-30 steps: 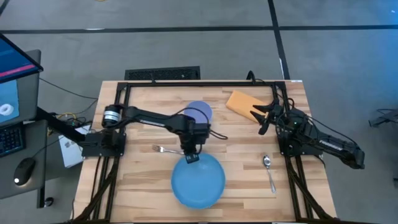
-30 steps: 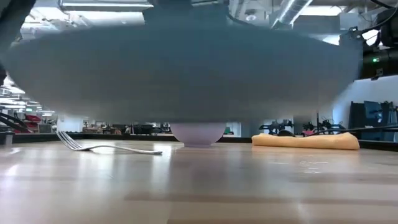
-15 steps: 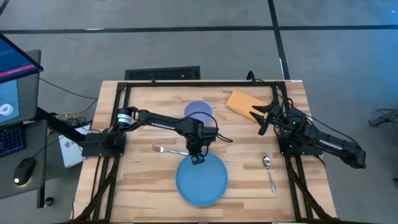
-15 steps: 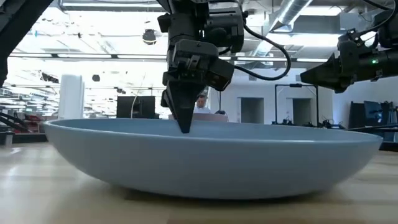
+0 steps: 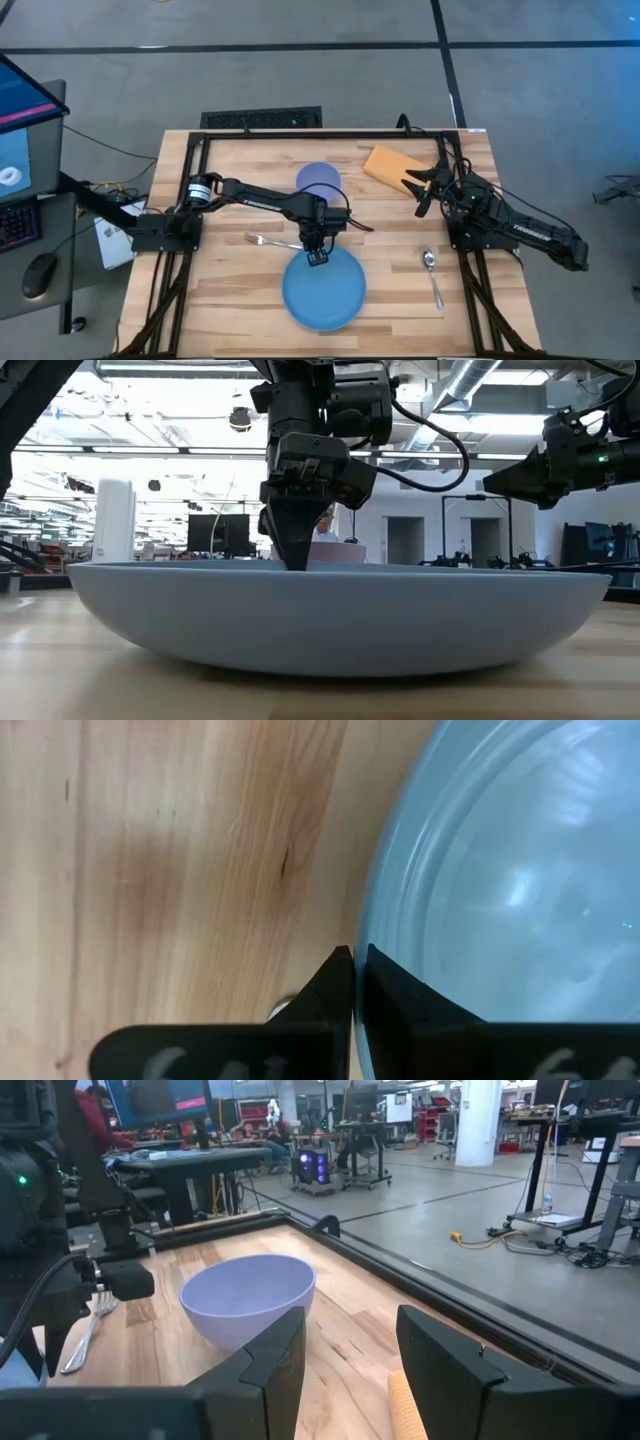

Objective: Set table place
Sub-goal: Move the blue plate to the center of the table, then put the purple bowl into the blue plate

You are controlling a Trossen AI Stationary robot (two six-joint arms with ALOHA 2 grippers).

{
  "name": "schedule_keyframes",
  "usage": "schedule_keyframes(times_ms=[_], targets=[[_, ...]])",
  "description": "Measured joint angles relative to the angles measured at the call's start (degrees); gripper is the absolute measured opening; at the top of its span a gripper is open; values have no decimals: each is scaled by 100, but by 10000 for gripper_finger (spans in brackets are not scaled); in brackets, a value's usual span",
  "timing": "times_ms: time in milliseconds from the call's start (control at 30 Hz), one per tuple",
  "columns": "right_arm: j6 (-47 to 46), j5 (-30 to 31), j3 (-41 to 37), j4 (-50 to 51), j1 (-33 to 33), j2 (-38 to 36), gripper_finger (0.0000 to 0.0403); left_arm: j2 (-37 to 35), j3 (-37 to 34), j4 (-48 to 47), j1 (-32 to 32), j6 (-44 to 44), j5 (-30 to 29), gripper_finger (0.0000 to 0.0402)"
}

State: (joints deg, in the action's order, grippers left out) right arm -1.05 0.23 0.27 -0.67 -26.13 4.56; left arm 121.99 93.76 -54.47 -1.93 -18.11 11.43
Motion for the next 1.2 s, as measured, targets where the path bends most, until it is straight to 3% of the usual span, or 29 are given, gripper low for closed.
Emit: schedule_keyframes(times_ms=[400,633,800,933,1067,1200], targets=[[1,-2,1,0,0,0,185,0,0,-5,0,-51,-16,42],[1,-4,2,0,0,0,185,0,35,-84,6,26,47,105],[1,-4,0,0,0,0,185,0,551,-1026,54,10,28,130],[-1,-4,1,0,0,0,185,-10,1123,-1950,136,33,-357,135],[-1,-4,2,2,0,0,185,-11,1326,-2061,236,785,-875,134],[-1,-4,1,0,0,0,185,-11,1360,-1855,488,1770,-908,133]])
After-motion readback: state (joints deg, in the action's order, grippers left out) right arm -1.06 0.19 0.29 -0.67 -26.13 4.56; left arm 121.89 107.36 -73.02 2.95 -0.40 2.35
